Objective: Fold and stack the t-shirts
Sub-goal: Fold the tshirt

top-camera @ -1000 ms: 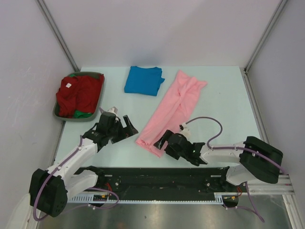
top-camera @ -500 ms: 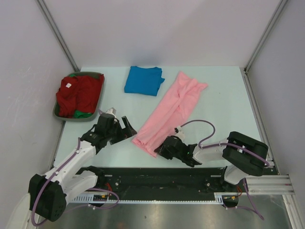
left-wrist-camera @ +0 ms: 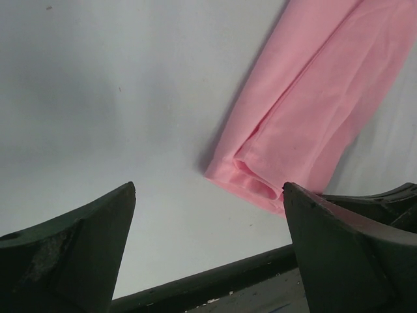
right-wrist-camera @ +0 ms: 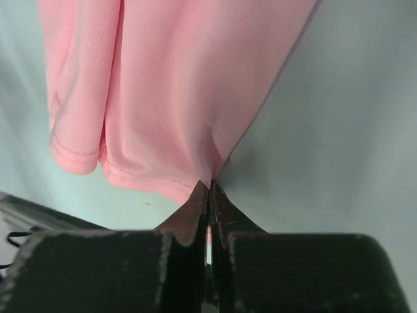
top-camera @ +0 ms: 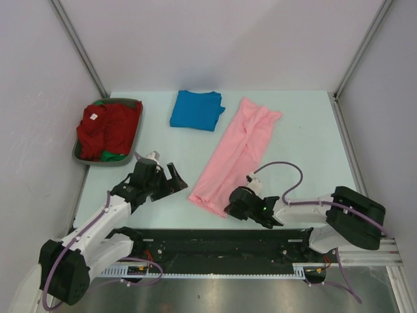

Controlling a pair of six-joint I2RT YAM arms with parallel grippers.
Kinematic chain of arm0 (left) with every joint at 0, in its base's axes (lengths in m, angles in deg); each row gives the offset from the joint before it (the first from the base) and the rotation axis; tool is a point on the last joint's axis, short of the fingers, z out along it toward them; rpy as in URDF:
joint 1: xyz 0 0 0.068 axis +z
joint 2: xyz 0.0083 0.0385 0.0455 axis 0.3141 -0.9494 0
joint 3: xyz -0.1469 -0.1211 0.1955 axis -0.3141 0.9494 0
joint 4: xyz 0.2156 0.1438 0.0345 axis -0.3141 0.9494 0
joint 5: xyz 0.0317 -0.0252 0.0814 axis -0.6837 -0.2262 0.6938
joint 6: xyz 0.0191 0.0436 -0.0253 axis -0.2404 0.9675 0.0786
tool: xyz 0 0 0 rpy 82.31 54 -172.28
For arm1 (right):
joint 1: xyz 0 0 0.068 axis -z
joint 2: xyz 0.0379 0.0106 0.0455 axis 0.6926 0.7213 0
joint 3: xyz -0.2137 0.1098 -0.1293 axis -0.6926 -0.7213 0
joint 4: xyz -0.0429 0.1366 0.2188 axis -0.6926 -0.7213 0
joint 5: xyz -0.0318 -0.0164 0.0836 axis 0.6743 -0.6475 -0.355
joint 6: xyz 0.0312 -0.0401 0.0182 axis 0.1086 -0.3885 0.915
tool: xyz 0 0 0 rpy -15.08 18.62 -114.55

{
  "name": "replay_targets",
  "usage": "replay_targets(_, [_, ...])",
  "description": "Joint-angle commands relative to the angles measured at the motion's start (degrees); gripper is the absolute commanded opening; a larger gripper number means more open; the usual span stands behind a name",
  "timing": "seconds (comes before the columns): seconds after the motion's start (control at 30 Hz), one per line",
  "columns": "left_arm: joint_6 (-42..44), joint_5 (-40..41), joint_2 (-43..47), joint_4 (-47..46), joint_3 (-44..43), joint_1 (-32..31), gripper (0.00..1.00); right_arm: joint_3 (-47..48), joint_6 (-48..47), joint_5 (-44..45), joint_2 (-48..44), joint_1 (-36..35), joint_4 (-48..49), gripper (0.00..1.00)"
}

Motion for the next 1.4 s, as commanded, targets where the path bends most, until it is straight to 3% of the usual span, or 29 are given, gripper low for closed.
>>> replay_targets(0.0, [-0.8,-1.2,2.4,-1.9,2.6,-1.7,1.0,-1.8,-3.2,6.8,-8.7,0.0,-19.6,0.0])
replay_targets(0.2, [-4.0,-1.0,2.3,-4.8,5.1,-6.1,1.0,-4.8,-1.5,10.1,-21.1,0.0,-33.2,0.0])
replay_targets(0.43, [-10.1,3.1,-4.4,-10.4,3.5,-19.7,1.0,-6.3,5.4,14.3,-30.3,-1.0,-47.4,0.0])
replay_targets(0.7, [-11.3,3.3,-11.9,-13.0,-1.8,-24.9,1.0,-4.2,9.9,19.2,-36.4,-2.2,-58.3,0.02])
replay_targets(0.73, [-11.2,3.1,-11.9,-12.8,-2.5,-25.1,1.0,-3.5,9.0,19.4,-36.8,-2.5,-58.7,0.29])
replay_targets(0.77, [-10.7,3.1,-11.7,-12.5,-3.2,-25.2,1.0,-2.9,8.4,20.3,-37.4,-3.0,-59.0,0.4])
replay_targets(0.8, [-10.6,2.8,-11.5,-11.9,-4.9,-25.3,1.0,-1.2,8.3,21.0,-37.5,-3.4,-59.4,0.68])
replay_targets(0.87, [-9.7,0.9,-11.5,-12.0,-6.6,-25.6,1.0,0.5,7.2,23.7,-37.4,-4.9,-59.7,1.0])
replay_targets(1.03, [-10.5,-5.7,-14.4,-16.8,-11.2,-27.1,1.0,8.1,6.3,28.4,-34.1,-5.9,-64.6,1.0])
replay_targets(1.37, [-14.3,-11.4,-29.0,-28.6,-17.2,-32.0,1.0,8.9,6.0,30.8,-37.1,-6.3,-67.3,1.0])
